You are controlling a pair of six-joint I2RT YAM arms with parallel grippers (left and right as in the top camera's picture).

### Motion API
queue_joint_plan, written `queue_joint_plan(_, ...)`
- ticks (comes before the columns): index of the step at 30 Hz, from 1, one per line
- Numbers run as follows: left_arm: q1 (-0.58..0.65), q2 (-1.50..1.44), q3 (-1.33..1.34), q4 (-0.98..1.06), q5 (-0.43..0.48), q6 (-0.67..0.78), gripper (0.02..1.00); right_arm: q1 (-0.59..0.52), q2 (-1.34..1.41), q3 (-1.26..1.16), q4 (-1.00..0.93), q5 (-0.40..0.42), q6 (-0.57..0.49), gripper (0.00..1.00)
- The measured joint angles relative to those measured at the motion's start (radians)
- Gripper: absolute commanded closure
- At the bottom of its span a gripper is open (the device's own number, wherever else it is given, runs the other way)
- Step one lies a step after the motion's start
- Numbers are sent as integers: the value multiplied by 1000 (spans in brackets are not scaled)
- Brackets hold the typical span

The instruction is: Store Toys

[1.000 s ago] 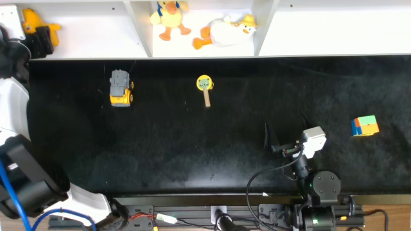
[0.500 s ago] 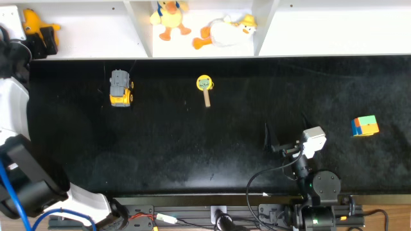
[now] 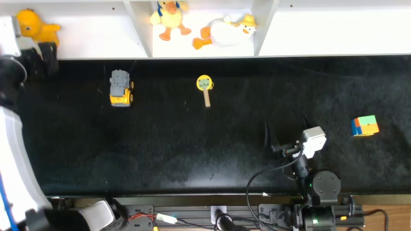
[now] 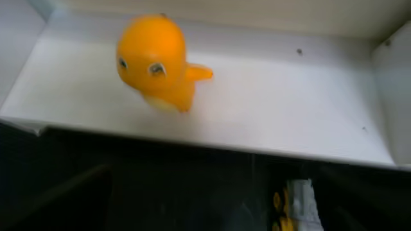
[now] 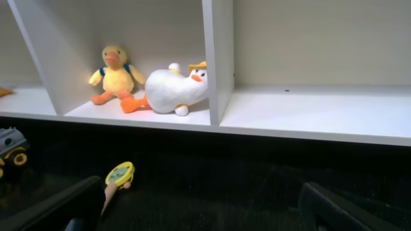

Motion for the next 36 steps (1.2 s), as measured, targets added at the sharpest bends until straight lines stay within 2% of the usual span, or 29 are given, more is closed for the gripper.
queue_joint_plan(4,-37,-66,0,-145,-4,-33,18,0,0,0,0,0,0,5)
queue_joint_plan(8,-126,-104,-1,-251,-42,-66,18,0,0,0,1,0,0,5)
queue_joint_plan(17,-380,-116,-127,-293,-165,-186,20,0,0,0,1,0,0,5)
queue_joint_plan(24,-504,-116,-327,-113,-293,-288,20,0,0,0,0,0,0,7)
queue_joint_plan(31,-509,-115,-517,143,-349,-332,20,0,0,0,1,0,1,5)
queue_joint_plan(36,-509,-84,-570,232,-369,-336,20,0,0,0,0,0,1,5)
